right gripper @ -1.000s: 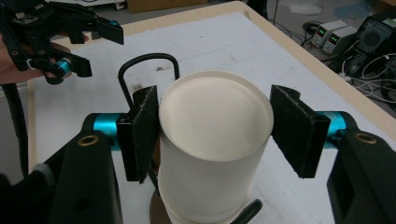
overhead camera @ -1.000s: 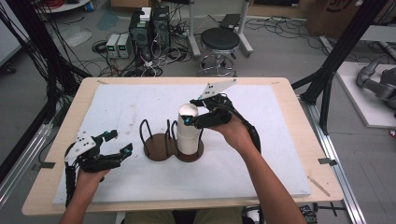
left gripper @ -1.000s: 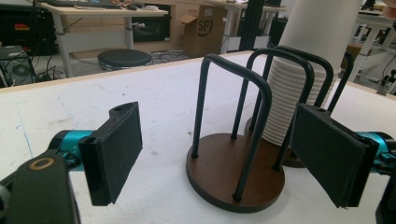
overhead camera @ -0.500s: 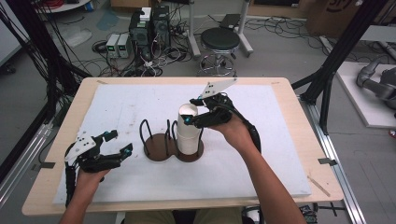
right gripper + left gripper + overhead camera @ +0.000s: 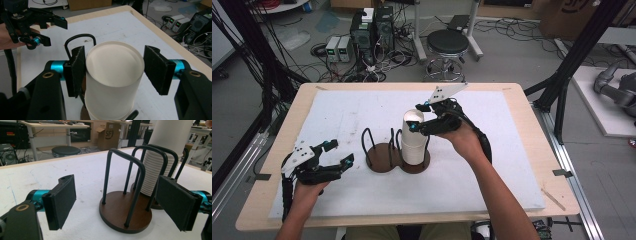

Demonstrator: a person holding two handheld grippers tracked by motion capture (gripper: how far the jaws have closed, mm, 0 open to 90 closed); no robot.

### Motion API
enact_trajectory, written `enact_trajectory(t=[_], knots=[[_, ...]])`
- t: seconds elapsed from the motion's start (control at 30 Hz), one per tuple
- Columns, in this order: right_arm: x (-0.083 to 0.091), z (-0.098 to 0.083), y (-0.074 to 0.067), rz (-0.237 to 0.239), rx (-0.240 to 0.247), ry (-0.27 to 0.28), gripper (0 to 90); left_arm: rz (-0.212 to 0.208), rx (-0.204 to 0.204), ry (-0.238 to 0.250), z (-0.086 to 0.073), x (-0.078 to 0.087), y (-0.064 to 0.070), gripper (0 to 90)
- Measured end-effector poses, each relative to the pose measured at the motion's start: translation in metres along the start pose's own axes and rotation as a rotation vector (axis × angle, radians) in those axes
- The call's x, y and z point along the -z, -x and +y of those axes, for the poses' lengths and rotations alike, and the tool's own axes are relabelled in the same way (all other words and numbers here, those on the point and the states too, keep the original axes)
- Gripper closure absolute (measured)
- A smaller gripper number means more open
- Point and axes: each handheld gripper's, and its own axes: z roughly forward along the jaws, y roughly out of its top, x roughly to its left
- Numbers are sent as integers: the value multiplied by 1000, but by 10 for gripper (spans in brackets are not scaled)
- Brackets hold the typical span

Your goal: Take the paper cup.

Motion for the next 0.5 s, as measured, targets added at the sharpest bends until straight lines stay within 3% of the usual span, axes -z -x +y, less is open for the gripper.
enact_trajectory(t=[0.5], knots=[[5,7,0,-4,-5,25,373,2,0,-2,0,1,-1,169]])
